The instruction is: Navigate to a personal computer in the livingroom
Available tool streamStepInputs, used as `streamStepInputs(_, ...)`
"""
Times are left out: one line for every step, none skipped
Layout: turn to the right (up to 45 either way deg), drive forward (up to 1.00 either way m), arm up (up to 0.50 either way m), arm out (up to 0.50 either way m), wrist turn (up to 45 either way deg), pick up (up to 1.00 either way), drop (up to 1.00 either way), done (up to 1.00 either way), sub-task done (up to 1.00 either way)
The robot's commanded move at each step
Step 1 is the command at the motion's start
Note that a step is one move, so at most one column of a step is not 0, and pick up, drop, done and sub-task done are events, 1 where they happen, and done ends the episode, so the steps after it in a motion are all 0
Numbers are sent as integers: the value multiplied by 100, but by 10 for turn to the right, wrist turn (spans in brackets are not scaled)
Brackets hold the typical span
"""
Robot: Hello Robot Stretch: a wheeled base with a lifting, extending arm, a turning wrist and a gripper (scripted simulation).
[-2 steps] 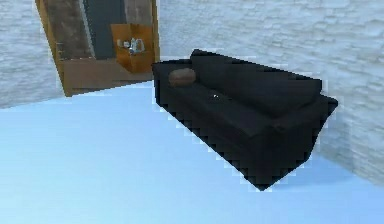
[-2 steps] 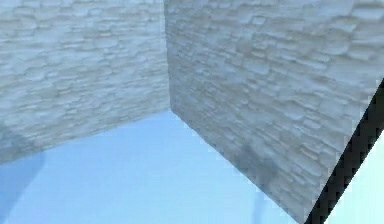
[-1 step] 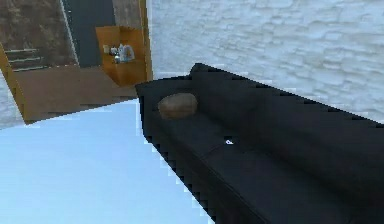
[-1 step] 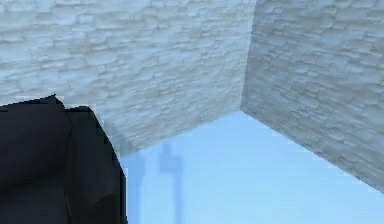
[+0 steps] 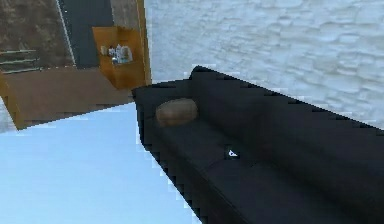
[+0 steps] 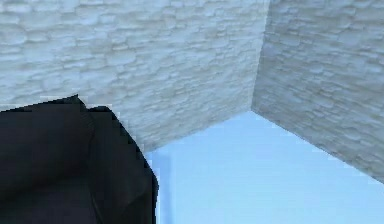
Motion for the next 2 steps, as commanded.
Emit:
streamStepInputs(120, 0, 0, 0, 0, 0, 0, 0, 0)
streamStepInputs(0, 0, 0, 0, 0, 0, 0, 100, 0)
